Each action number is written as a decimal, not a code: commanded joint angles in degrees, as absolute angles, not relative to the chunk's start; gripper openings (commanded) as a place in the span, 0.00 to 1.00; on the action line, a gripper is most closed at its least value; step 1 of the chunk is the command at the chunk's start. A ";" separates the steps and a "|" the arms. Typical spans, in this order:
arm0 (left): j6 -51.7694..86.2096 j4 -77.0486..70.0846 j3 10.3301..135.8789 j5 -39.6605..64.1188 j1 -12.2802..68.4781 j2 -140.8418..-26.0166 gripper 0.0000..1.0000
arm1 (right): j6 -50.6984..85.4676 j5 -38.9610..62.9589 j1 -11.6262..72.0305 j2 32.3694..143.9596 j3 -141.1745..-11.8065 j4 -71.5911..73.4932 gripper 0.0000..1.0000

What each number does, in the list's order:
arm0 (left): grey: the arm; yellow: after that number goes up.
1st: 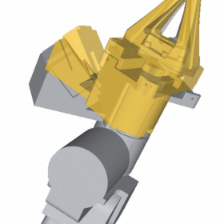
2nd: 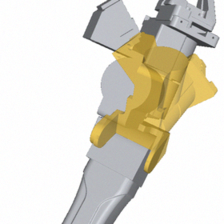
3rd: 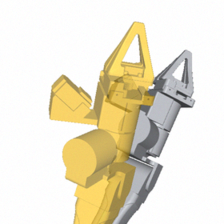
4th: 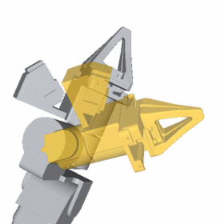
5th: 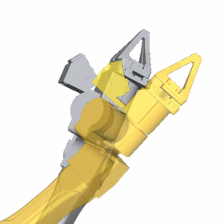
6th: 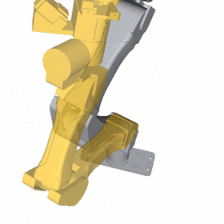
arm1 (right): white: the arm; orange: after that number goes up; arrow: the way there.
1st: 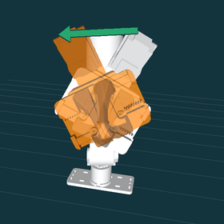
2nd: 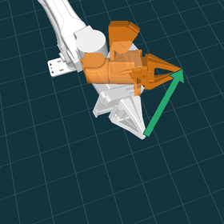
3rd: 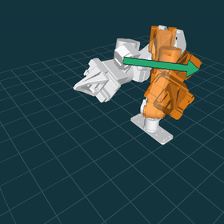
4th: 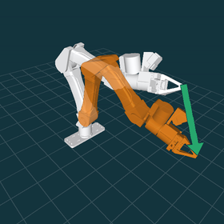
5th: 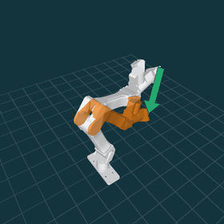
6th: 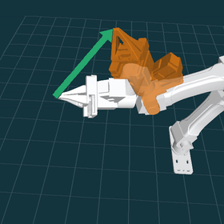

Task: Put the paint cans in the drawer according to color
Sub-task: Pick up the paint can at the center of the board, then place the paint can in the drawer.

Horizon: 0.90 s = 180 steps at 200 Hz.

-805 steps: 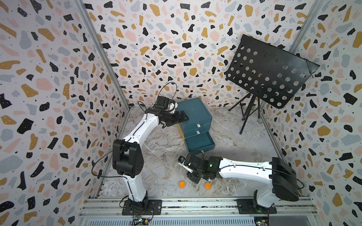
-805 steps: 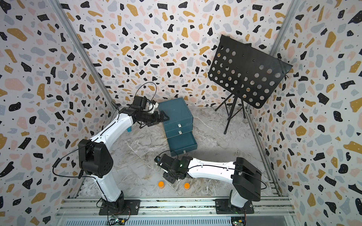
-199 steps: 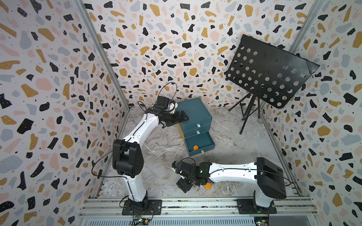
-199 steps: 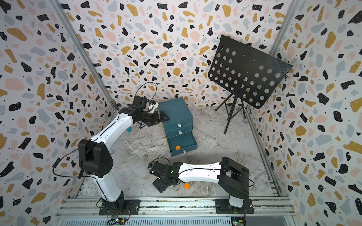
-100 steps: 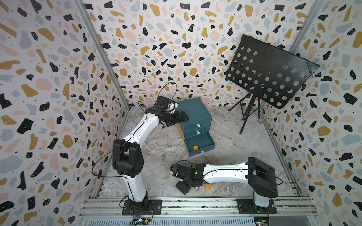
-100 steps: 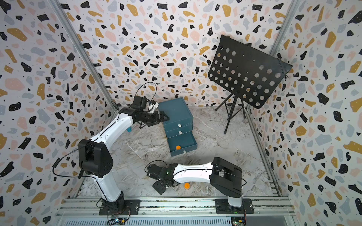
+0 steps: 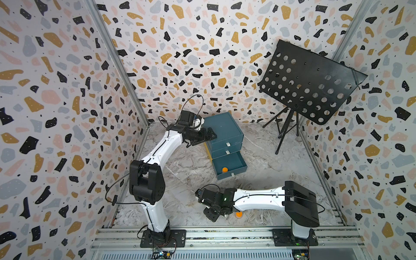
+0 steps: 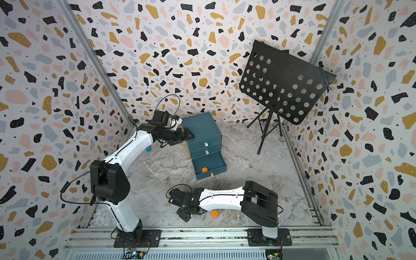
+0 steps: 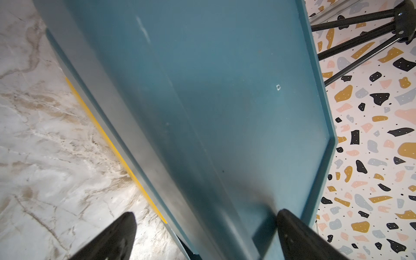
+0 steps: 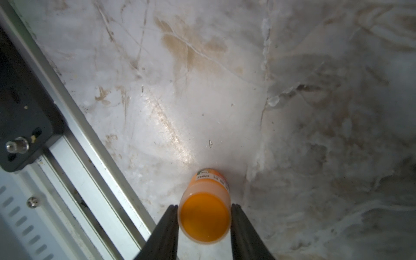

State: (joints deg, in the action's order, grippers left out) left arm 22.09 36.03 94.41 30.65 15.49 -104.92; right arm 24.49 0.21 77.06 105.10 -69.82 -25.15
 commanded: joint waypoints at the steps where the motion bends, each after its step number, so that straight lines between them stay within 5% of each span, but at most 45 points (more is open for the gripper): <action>1: 20.70 40.69 94.53 28.00 15.77 -107.09 1.00 | 24.70 -0.79 77.41 104.83 -71.28 -25.27 0.33; 66: 20.66 40.70 94.57 27.95 15.82 -107.14 1.00 | 24.30 -12.30 76.21 95.90 -71.26 -28.95 0.19; 180: 20.69 40.78 94.58 28.08 15.75 -106.91 1.00 | 26.94 -10.23 53.05 88.24 -69.60 -23.72 0.16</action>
State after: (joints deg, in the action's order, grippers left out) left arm 22.09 36.18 94.54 30.70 15.49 -104.99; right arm 25.61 -10.96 55.64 87.59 -69.19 -24.80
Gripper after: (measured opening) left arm 0.996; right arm 0.358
